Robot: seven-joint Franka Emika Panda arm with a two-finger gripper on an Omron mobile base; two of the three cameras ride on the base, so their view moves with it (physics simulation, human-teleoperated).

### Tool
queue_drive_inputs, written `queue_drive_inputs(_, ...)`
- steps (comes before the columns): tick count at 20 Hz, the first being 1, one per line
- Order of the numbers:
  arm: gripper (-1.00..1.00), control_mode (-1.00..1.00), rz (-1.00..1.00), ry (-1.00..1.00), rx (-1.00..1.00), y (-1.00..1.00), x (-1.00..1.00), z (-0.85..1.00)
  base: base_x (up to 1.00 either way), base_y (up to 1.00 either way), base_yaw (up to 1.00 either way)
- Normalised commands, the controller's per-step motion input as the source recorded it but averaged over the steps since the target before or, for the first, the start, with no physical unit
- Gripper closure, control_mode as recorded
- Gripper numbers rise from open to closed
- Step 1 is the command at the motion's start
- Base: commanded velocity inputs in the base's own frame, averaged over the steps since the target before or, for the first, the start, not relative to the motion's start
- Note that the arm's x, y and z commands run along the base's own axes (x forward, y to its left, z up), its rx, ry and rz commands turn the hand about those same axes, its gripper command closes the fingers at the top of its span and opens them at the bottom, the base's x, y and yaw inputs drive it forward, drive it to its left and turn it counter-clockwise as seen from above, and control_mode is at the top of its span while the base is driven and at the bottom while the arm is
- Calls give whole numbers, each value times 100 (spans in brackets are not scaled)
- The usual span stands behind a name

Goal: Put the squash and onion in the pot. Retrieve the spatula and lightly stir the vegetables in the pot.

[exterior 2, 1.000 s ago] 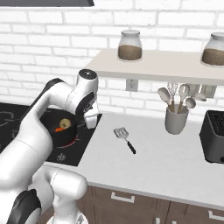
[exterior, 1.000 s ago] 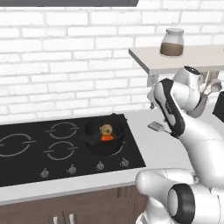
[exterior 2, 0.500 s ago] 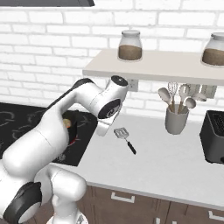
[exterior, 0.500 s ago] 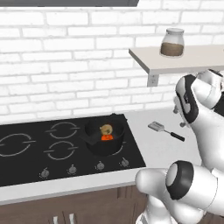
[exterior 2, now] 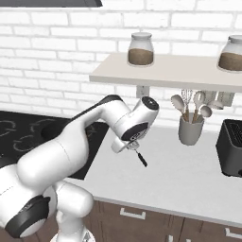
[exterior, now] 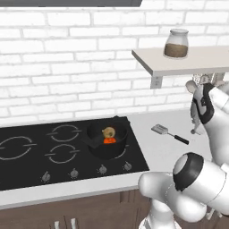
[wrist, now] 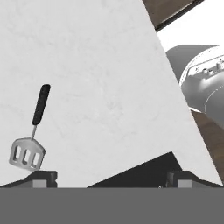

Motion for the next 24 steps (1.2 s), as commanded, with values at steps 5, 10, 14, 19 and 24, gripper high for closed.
queue_drive_inputs(5,-100,-100,-3,0,12,-25,0,-44,0,0,0)
queue_drive_inputs(10,-100,-100,1,-2,6,-26,0,-27,0,0,0)
queue_drive_inputs(14,-100,-100,4,-1,5,-4,0,-26,0,0,0)
queue_drive_inputs(19,-100,-100,6,-2,9,0,0,-16,0,0,0)
queue_drive_inputs(24,-100,-100,5,-1,10,-3,12,-11,0,0,0)
